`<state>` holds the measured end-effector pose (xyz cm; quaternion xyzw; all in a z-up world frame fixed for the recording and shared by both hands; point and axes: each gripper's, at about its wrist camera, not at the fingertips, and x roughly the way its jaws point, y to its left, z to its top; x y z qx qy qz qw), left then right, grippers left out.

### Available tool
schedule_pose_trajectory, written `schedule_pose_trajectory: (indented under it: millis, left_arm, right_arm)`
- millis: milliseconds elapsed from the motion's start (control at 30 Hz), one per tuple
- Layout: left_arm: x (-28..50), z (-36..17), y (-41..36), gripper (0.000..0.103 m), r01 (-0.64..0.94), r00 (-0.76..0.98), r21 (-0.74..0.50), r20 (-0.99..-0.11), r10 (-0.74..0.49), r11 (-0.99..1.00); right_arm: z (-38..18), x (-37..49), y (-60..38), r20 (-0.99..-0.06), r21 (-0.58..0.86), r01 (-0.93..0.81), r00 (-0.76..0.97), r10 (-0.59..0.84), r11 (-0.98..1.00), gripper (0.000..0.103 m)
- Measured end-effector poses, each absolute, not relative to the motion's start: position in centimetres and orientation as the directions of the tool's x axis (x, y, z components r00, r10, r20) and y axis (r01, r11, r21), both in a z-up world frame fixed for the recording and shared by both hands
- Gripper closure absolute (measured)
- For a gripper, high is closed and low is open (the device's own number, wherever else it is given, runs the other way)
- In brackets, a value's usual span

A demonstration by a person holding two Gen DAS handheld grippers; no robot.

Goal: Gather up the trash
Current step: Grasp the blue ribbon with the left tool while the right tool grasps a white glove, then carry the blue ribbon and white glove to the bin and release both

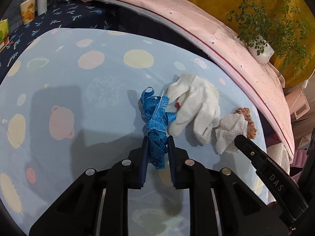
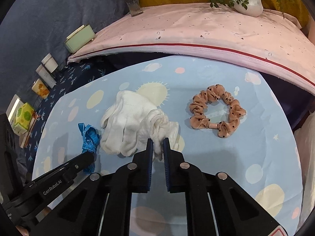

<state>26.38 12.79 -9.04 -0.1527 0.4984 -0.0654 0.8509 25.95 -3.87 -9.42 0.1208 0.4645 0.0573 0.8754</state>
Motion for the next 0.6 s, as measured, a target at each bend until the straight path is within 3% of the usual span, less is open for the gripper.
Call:
schedule_pose_trajectory:
  millis: [600]
  left_arm:
    - [22.0,1.0,5.5,0.085,0.145,0.595,-0.317,-0.729,-0.338,0.937]
  right_arm:
    - [1.6,19.7,-10.0,-0.637,0.305,0.036,0.750,0.177,0.952,0.095]
